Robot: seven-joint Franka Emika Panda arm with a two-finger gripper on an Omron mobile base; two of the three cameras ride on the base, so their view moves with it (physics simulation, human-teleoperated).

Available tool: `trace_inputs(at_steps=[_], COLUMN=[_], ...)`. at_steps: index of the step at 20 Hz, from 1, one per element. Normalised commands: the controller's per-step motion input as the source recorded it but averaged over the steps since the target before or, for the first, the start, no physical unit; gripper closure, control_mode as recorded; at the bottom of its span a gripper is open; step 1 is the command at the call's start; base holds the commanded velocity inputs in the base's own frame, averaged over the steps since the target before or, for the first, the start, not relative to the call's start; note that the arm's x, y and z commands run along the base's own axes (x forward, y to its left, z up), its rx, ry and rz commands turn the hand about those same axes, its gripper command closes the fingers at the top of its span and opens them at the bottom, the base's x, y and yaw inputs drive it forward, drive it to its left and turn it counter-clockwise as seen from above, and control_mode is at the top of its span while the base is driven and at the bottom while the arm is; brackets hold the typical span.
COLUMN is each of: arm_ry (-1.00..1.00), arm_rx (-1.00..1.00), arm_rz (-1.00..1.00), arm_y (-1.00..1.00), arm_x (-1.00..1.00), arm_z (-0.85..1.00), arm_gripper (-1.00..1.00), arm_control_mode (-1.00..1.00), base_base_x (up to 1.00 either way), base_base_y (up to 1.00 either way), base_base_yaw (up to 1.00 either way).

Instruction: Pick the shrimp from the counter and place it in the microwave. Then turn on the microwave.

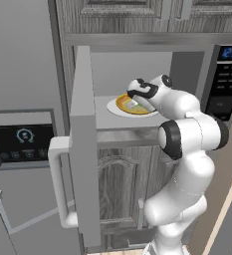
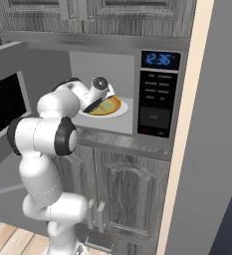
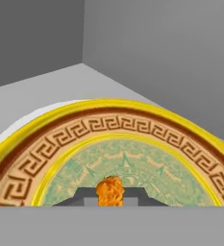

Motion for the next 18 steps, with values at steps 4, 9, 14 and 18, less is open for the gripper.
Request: trace_inputs(at_steps=[4,9,14,18], arm_ry=[0.03,0.00,0.02,0.03], arm_rx=[0.00,0.00,0.00,0.00], arm_rz=[0.00,0.00,0.00,0.00], arm_y=[0.00,0.00,0.00,0.00], arm_x=[0.18,0.17,0.08,0.05], arm_z=[-0.07,-0.06,-0.07,-0.05], arm_gripper=[1.00,-1.00,-1.00,-1.00], arm_control_mode=[-1.00,-1.00,-1.00,-1.00], base_base_x=[0.00,0.00,0.00,0.00], base_base_y=[0.00,0.00,0.00,0.00], base_base_yaw=[0.00,0.00,0.00,0.00])
